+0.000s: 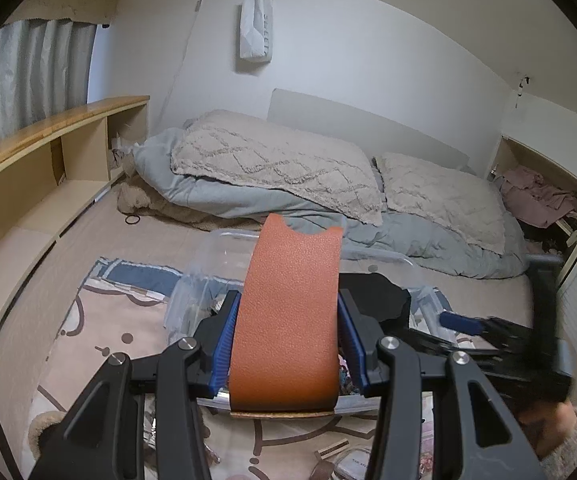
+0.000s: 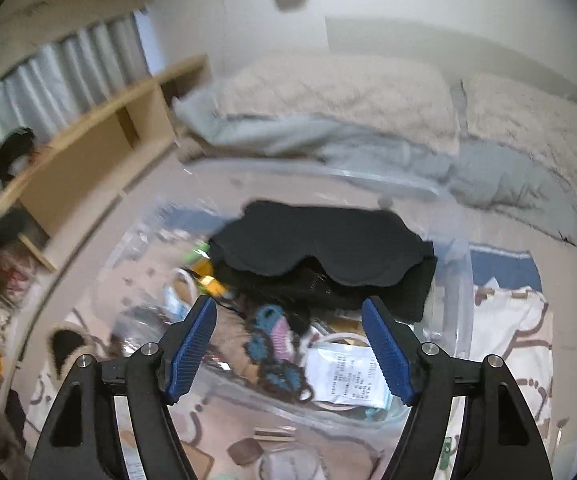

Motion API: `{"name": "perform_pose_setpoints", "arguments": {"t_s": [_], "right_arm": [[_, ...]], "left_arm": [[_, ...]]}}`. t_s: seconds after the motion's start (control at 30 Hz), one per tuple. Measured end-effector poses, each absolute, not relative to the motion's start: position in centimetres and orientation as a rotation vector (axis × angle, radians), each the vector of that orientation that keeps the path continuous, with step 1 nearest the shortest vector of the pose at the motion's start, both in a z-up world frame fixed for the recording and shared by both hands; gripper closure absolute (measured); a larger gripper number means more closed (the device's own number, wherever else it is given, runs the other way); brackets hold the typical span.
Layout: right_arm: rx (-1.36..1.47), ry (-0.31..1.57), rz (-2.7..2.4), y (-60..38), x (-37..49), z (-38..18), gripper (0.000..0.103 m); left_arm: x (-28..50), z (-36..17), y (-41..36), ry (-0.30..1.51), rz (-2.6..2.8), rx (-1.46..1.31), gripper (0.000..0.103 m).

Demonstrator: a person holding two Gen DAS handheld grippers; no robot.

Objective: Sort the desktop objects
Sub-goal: 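Lower the leather strap into the clear box with the left tool and release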

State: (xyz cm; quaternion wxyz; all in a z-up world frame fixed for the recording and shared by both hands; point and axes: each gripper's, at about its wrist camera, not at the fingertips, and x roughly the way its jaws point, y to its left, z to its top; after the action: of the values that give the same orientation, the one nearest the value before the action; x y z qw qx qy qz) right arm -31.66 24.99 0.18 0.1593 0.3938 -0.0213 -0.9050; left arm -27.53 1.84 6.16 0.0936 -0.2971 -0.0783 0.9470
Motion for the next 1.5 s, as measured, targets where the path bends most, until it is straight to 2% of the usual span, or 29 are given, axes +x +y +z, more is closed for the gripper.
{"name": "perform_pose_setpoints", "arguments": {"t_s": [0.03, 0.07, 0.37, 0.63, 1.0, 1.27, 1.5], "right_arm": [[1.091, -0.071, -2.594, 24.9, -31.0, 0.6, 0.010], [1.054, -0.080, -2.600, 25.2, -30.2, 1.0, 0.006], [0.876, -0.174, -2.651, 27.7, -25.4, 2.1, 0.006], [0.824, -0.320, -2.709, 32.3, -24.1, 3.1, 0.006], [0.816, -0.469, -2.715, 35.5, -24.5, 2.7, 0.006], [0.786, -0.534, -2.737, 37.0, -24.3, 3.2, 0.006], [0.771, -0.551, -2.739, 37.4, -24.5, 3.4, 0.006]], "left_arm": [[-27.7, 5.9, 1.9, -0.236, 2.802, -0.888, 0.056], [-27.8, 5.7, 2.0, -0.241, 2.791, -0.892, 0.056], [-29.4, 2.4, 4.8, -0.277, 2.663, -1.021, 0.056], [-32.1, 0.4, 9.9, 0.016, 2.491, -1.056, 0.056], [-34.6, -1.8, 16.7, 0.281, 2.215, -1.134, 0.056], [-36.4, -2.9, 21.3, 0.321, 2.134, -1.179, 0.056], [-38.3, -6.3, 23.6, 0.321, 2.161, -1.288, 0.056]]}}
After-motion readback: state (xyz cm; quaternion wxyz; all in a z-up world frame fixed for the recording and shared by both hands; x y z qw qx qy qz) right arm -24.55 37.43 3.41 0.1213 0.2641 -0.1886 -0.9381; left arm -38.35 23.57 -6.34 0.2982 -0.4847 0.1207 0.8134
